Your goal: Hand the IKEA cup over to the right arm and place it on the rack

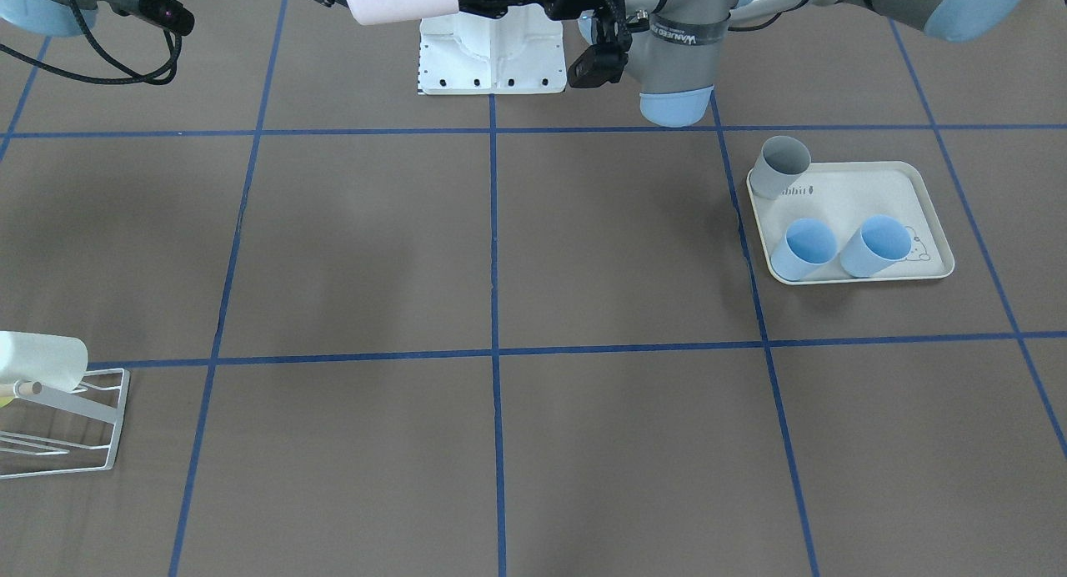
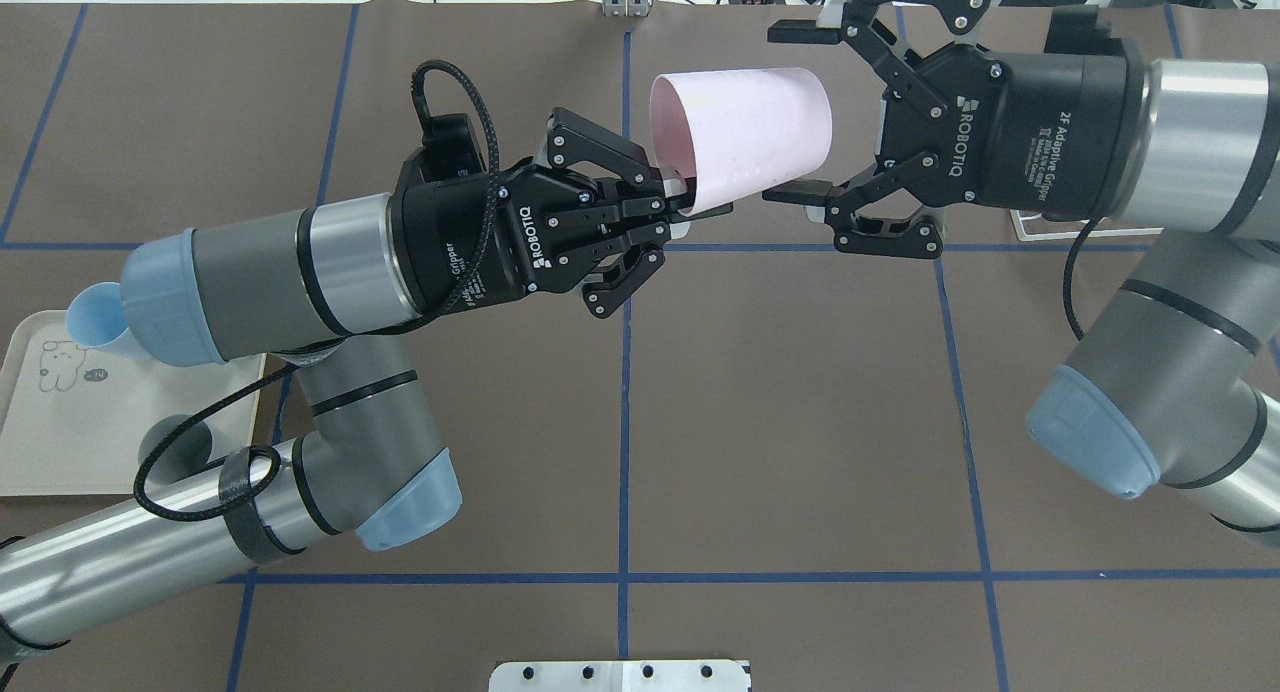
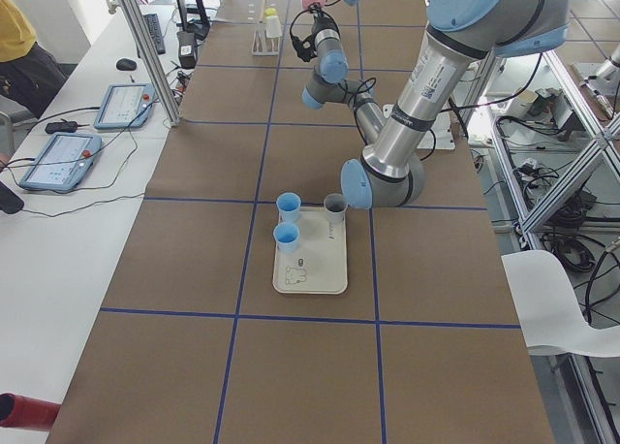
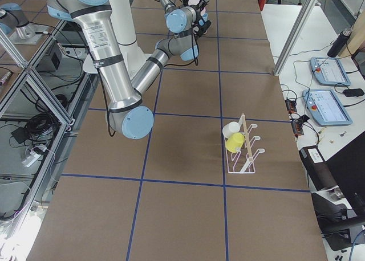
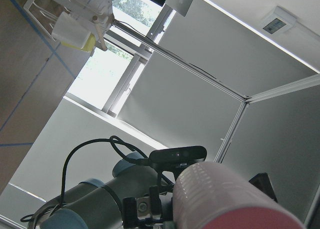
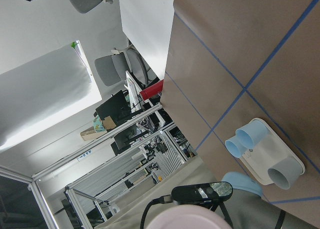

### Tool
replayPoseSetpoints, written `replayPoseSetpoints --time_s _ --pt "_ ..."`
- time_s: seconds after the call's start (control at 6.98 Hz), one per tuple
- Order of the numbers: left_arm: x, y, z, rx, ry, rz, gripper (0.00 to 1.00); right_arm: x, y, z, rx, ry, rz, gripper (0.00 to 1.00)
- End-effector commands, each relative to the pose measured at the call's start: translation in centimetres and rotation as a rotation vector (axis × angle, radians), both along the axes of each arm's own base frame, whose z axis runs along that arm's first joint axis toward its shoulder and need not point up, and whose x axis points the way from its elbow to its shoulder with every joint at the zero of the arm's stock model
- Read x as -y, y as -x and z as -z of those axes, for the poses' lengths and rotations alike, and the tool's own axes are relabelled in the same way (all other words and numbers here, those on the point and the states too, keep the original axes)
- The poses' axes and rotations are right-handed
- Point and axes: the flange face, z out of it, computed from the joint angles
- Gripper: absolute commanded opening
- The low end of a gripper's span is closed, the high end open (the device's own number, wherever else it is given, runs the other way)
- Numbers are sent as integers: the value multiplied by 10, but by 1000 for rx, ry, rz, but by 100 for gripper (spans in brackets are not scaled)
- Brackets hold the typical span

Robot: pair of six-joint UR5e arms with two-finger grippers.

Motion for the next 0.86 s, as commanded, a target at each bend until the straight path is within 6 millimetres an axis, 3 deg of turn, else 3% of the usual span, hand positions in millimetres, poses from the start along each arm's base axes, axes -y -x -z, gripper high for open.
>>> replayPoseSetpoints --time_s 0.0,0.14,0.43,0.57,0.72 --pt "-1 -1 -1 1 0 -1 0 -2 -2 2 13 15 8 23" --pt "-1 0 -1 2 -1 0 11 -2 -2 2 14 19 10 0" --pt "-1 0 -1 1 -2 1 51 -2 -3 2 16 18 7 0" --pt "-2 1 0 -1 -6 4 64 -1 -3 2 15 19 7 0" --pt "-2 3 1 -3 -7 5 68 -2 -3 2 16 18 7 0"
